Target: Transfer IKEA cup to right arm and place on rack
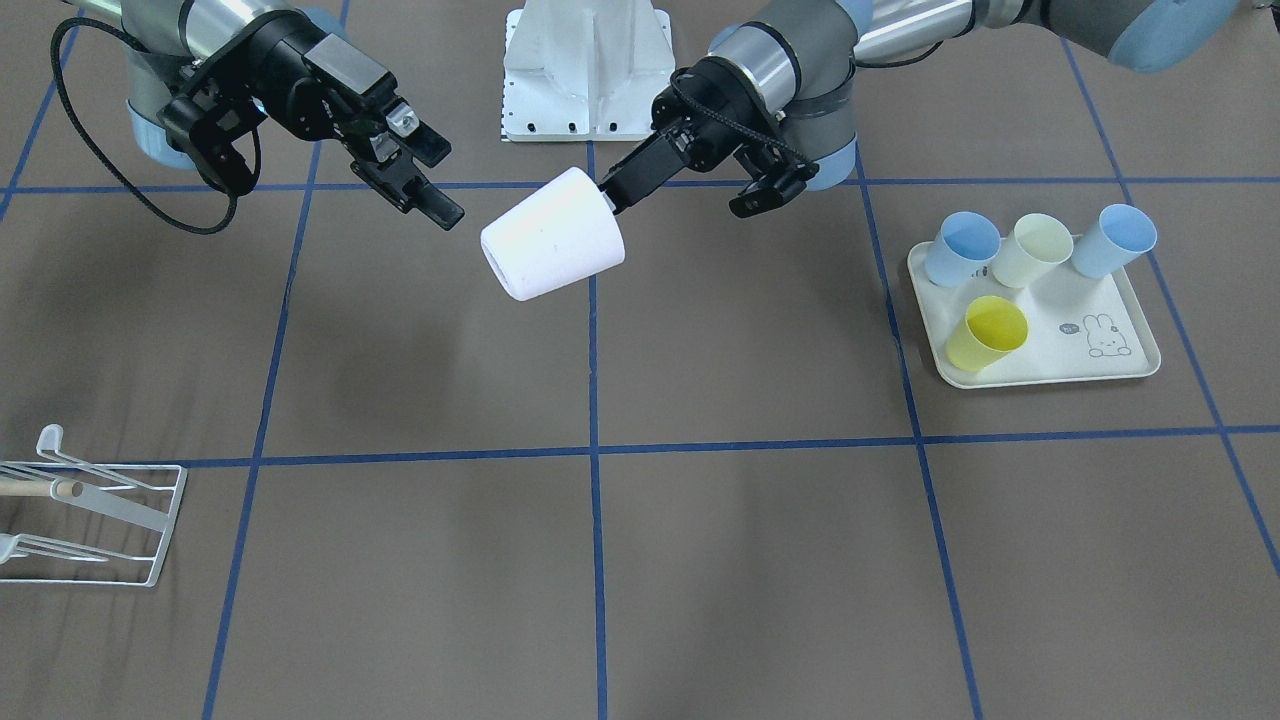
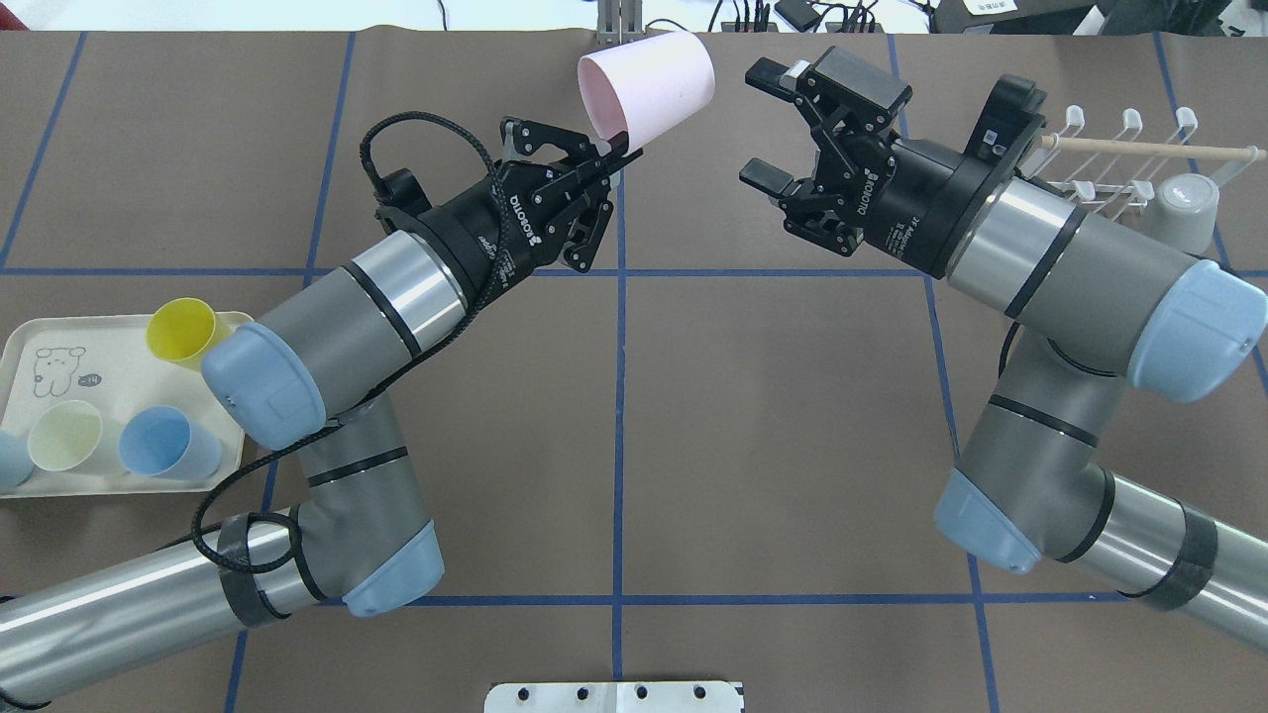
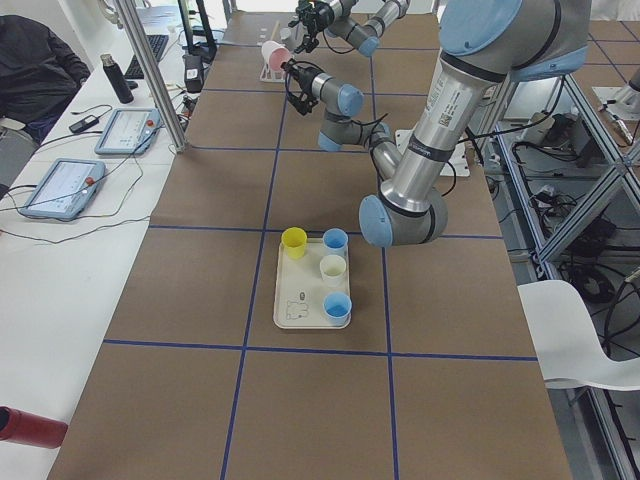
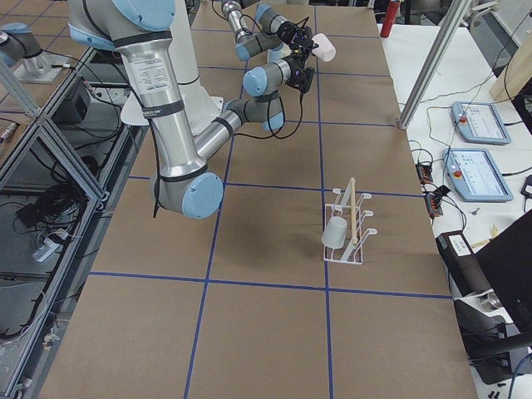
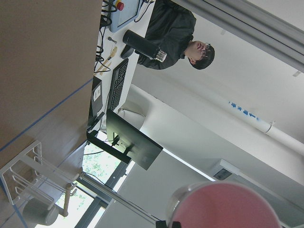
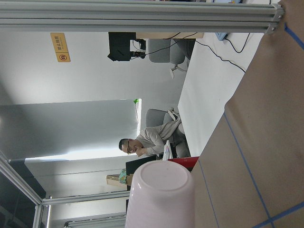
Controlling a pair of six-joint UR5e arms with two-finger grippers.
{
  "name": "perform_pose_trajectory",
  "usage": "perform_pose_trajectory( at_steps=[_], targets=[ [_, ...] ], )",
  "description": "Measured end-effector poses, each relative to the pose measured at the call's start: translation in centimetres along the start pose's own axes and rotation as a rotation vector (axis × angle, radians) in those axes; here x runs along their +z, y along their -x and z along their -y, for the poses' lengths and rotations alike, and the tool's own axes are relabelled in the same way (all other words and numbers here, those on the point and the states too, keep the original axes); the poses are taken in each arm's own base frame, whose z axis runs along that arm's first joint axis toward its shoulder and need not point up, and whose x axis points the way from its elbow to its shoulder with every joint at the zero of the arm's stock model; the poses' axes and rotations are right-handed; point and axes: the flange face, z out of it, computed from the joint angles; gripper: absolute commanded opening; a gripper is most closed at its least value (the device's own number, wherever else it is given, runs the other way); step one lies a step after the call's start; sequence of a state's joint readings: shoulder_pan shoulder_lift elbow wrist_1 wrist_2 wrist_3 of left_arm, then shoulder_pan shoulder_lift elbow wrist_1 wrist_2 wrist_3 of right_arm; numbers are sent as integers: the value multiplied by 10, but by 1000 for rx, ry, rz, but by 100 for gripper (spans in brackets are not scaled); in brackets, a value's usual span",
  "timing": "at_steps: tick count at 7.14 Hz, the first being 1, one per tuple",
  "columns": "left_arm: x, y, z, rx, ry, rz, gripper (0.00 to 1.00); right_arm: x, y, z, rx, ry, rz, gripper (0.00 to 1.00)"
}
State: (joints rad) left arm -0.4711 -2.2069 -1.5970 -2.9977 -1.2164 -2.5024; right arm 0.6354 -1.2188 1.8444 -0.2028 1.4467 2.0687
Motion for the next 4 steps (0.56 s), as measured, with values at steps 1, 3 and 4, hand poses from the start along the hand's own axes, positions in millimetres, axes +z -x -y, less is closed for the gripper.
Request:
perform_pose_trajectory(
  at_steps=[1,3,4],
  targets=[
    [7,6,-9,-8,2,-1,0,2,-4,2,-3,-5,-7,100],
    [13,15,-18,-15,4,6,0,5,-10,5,-7,-15,-15,100],
    [14,19,-20,-17,4,11,0,6,-10,6,-8,-18,-14,100]
  ],
)
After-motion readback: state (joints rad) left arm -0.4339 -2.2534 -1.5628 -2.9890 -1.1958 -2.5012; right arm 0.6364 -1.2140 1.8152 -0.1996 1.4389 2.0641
